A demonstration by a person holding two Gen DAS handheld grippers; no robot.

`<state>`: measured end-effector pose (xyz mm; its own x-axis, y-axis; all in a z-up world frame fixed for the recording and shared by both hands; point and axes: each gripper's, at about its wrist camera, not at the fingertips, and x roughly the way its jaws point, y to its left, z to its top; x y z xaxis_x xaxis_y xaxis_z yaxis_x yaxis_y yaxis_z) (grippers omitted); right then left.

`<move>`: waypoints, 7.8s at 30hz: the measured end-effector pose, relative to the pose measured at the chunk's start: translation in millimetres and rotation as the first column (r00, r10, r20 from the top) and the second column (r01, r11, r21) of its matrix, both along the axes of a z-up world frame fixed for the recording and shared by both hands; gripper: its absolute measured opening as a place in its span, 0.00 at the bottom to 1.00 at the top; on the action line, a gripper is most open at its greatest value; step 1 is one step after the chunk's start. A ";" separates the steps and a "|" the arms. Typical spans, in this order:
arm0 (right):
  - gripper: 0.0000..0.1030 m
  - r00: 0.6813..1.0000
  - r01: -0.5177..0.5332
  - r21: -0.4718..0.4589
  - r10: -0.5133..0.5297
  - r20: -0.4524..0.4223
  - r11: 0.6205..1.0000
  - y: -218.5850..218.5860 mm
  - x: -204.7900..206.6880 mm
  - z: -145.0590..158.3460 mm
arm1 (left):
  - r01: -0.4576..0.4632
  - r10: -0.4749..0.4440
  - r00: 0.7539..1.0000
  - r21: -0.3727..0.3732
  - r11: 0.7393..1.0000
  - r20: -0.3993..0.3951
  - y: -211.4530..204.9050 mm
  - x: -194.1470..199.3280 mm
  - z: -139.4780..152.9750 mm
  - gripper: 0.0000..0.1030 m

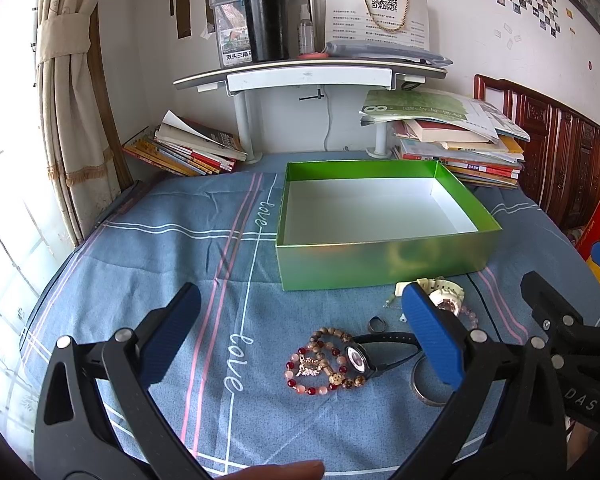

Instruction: Organize jewelry

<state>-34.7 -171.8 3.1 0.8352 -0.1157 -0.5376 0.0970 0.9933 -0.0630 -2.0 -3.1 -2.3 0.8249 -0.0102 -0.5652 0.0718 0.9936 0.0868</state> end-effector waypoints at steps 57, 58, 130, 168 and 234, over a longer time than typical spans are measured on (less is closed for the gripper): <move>0.69 0.924 -0.104 0.190 0.166 -0.345 0.976 -10.5 66.3 -70.1 | 0.022 -0.035 0.907 -0.037 0.999 -0.420 15.3 34.8 -77.2 0.73; 0.71 0.922 -0.115 0.200 0.179 -0.342 0.973 -7.0 70.4 -69.7 | 0.018 -0.031 0.905 -0.035 0.999 -0.425 17.0 37.3 -76.8 0.76; 0.57 0.994 -0.068 0.030 0.071 -0.088 0.997 -28.0 155.1 8.6 | 0.016 -0.022 0.995 -0.061 0.998 -0.098 2.5 162.9 31.2 0.08; 0.60 0.928 -0.070 0.017 0.072 -0.366 0.997 -21.2 86.6 -82.4 | 0.050 -0.043 0.938 0.010 0.999 -0.344 16.0 70.7 -79.0 0.63; 0.44 0.896 -0.230 0.075 0.241 -0.372 0.970 36.7 118.0 -82.5 | -0.051 0.046 0.919 -0.001 0.999 -0.392 43.9 91.5 -101.9 0.26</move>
<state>83.2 -135.1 -79.4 0.5712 0.0794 -0.8170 -0.1653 0.9861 -0.0197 89.5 40.8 -104.2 0.5375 0.0161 -0.8431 0.0497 0.9975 0.0507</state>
